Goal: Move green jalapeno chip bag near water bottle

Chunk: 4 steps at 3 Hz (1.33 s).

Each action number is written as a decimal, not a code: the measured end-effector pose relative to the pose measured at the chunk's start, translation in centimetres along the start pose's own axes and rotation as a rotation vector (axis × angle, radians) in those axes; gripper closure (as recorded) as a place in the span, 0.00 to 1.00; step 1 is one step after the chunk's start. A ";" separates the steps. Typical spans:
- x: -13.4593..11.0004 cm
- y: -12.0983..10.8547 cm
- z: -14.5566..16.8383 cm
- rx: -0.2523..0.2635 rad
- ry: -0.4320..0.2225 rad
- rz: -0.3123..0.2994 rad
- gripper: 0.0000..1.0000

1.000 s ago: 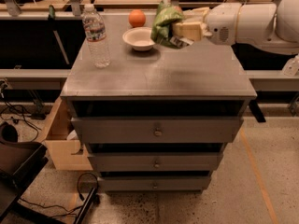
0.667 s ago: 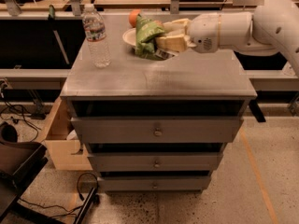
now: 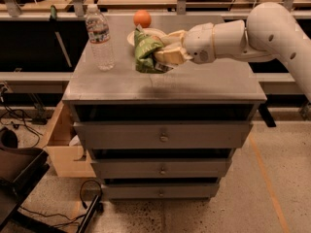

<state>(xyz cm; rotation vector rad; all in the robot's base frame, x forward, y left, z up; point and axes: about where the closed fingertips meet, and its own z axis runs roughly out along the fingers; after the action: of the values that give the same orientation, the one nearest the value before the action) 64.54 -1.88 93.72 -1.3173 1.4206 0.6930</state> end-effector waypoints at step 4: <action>-0.3 0.5 1.1 -0.020 -0.004 -0.002 0.00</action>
Offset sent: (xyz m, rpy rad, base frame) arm -0.0003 0.0027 -0.0005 0.0000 0.0008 0.0045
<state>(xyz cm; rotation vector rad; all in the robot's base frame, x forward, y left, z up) 64.38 -0.71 93.54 -1.3318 1.4118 0.7094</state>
